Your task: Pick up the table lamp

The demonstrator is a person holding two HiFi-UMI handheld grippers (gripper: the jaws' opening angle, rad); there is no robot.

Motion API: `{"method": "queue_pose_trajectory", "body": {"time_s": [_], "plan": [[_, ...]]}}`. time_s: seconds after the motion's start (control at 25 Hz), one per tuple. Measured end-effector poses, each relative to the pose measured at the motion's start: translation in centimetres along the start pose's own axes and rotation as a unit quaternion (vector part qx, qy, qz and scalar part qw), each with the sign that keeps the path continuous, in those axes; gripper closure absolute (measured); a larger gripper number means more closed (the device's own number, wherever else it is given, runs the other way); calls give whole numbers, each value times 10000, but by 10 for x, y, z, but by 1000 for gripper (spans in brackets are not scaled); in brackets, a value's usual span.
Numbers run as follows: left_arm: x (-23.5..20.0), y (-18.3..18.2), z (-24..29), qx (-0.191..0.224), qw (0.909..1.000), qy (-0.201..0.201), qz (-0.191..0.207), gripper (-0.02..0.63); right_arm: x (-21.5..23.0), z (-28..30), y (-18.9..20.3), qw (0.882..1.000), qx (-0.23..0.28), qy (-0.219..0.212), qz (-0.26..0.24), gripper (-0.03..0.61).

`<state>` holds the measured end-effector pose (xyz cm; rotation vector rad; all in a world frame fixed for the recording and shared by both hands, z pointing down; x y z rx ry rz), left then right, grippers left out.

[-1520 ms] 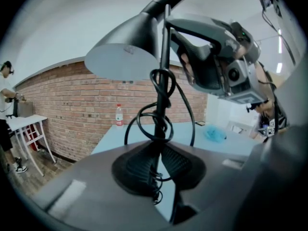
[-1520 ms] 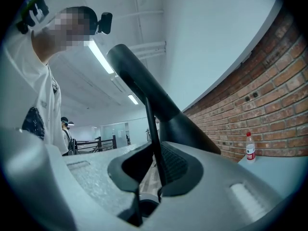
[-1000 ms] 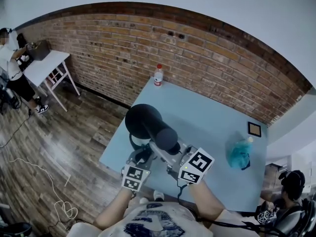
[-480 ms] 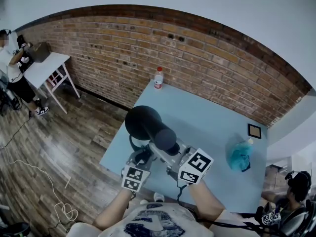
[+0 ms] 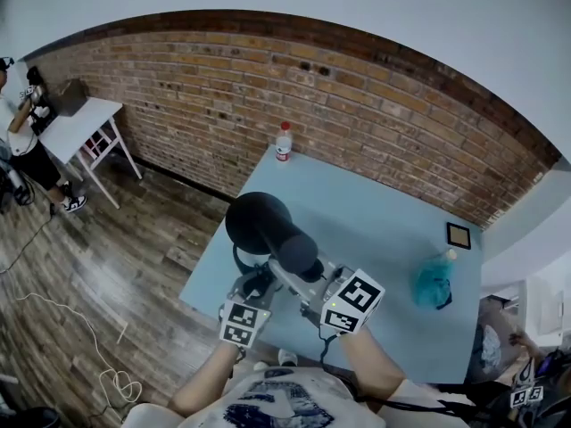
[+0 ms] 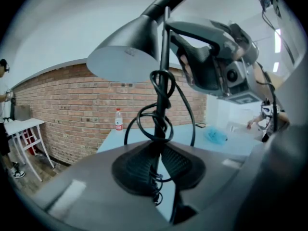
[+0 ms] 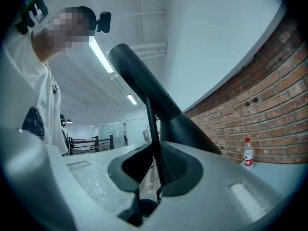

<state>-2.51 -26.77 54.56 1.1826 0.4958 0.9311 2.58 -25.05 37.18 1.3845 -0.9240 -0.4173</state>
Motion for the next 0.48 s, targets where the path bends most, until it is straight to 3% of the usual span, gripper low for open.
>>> {"method": "queue_pose_trajectory", "body": {"time_s": [0.48], "plan": [[2,1,2,11,10000,66,-40,566,1,1,2,10000,-63,24,-43,531]]}}
Point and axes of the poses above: the fingertips, and each gripper's own axes: z forward along the fingers, x to its right, y out of its underside, the point moved 4 cm from there along -z, backward along the fingers, and after that the axes turned 9 degrees about z, right-handed, at the moved point
